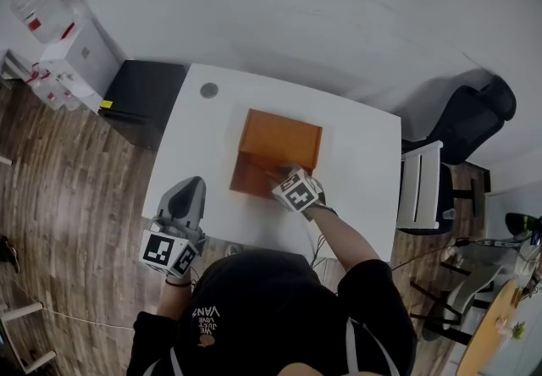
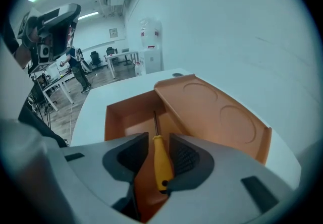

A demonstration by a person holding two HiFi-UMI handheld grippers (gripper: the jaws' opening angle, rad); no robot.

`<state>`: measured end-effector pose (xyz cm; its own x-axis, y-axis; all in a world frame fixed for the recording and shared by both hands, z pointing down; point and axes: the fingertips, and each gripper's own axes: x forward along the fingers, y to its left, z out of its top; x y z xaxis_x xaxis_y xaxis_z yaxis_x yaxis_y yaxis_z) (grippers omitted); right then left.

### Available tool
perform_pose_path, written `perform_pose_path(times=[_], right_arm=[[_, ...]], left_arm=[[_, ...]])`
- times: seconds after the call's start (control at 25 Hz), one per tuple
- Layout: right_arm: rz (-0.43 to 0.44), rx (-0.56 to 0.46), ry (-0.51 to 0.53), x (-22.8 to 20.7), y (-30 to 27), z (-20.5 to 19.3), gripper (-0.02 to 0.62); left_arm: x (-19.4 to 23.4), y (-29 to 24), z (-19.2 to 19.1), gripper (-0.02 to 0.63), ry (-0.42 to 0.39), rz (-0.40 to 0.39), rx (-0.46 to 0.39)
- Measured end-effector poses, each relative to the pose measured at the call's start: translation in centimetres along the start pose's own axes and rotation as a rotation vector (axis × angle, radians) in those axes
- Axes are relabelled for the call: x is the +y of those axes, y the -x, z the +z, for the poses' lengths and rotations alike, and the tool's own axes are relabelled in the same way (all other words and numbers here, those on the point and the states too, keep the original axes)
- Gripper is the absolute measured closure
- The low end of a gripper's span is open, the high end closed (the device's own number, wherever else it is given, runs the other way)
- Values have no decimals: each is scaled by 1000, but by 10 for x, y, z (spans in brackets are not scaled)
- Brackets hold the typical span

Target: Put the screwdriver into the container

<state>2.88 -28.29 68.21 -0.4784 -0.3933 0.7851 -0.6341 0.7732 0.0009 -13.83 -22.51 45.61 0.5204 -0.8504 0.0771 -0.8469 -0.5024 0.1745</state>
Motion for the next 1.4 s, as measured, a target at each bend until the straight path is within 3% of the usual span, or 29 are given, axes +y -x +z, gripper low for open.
perform_pose_path(times=[0.6,1.4], right_arm=[[-72,-161,-21,-3,45,32,577],[-139,-379,-76,7,116,70,584]], left_arm=[[-7,0,2,591,-2,-38,-1],[-13,4,2,592,-4,-83,6]])
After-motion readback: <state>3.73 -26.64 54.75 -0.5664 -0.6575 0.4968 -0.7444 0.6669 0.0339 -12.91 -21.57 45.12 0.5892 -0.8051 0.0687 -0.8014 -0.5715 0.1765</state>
